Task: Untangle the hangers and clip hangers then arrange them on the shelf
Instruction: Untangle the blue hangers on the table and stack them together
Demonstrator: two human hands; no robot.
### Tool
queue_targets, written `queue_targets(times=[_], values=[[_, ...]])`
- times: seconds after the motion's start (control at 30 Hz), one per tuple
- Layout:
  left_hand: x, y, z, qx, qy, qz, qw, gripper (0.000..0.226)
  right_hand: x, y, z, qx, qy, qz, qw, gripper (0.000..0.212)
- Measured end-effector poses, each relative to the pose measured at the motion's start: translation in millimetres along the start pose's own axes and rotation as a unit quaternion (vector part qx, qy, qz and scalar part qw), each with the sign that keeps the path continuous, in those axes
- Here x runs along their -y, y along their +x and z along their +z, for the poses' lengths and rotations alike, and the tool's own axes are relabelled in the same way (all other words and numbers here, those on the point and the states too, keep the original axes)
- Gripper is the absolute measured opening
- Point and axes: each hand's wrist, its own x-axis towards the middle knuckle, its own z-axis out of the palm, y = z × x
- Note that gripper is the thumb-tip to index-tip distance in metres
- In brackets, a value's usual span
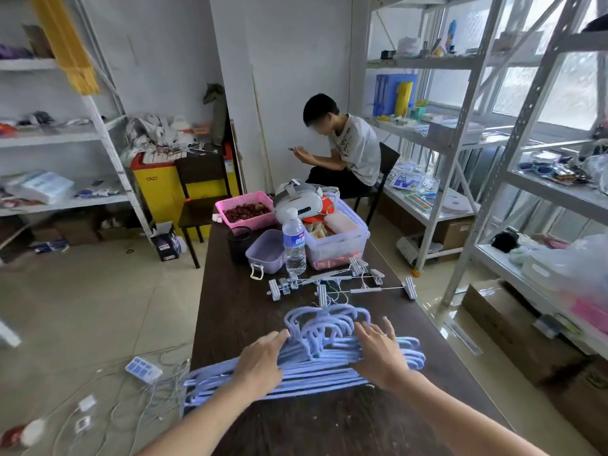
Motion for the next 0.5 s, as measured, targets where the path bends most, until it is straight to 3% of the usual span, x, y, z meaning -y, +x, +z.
queue_targets(times=[0.07, 0.3, 0.4, 0.5], values=[[4.6, -2.8, 5.2, 0.007, 0.0, 0.003, 1.0, 0.046, 7.4, -0.9, 3.6, 0.019, -0.029, -0.026, 0.999, 0.058], [9.3, 21.1, -5.3, 0.041, -0.012, 0.003, 0.999, 0.054, 19.4, 18.6, -2.2, 0.011, -0.002, 0.016, 1.0, 0.041], [2.8, 28.9, -2.8, 0.023, 0.001, -0.015, 1.0, 0.053, 36.3, 26.2, -3.8, 0.014, 0.005, 0.021, 1.0, 0.044], [-22.7, 38.5, 8.4, 0.006, 0.015, -0.037, 0.999, 0.055, 72.0, 32.6, 9.9, 0.007, 0.034, -0.008, 0.999, 0.063]])
